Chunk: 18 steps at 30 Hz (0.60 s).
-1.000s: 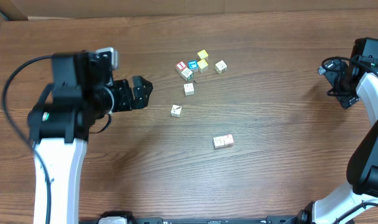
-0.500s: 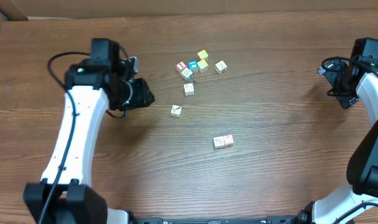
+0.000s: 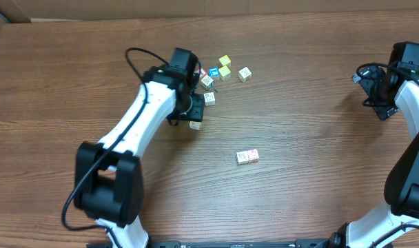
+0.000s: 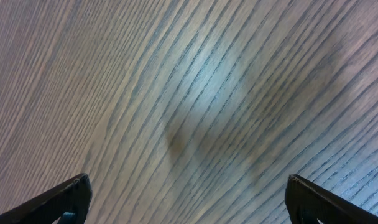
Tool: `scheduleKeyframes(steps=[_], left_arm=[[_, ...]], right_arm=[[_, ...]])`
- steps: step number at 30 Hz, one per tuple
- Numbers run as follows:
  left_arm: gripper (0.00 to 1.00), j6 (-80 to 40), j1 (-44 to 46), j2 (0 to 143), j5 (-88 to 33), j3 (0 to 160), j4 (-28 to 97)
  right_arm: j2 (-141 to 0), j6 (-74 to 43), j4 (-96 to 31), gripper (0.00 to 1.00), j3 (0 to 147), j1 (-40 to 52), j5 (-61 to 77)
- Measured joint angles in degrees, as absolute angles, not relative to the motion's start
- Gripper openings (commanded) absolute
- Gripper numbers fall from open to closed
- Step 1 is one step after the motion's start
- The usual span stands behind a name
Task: Flip 3 blocks
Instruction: 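Reach the left gripper to the white B block near the cluster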
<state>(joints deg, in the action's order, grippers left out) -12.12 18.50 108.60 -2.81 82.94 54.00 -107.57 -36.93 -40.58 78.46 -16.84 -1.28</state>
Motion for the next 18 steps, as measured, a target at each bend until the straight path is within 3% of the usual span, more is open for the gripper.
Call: scheduleKeyframes(steps=[13, 18], left_arm=[[0.44, -11.8, 18.8, 115.3, -1.7, 82.9, 51.7], [0.45, -11.8, 18.8, 115.4, -1.6, 82.9, 51.0]], right_arm=[[-107.5, -36.9, -40.6, 1.00, 78.5, -16.8, -1.3], [-107.5, -36.9, -40.6, 1.00, 78.5, -16.8, -1.3]])
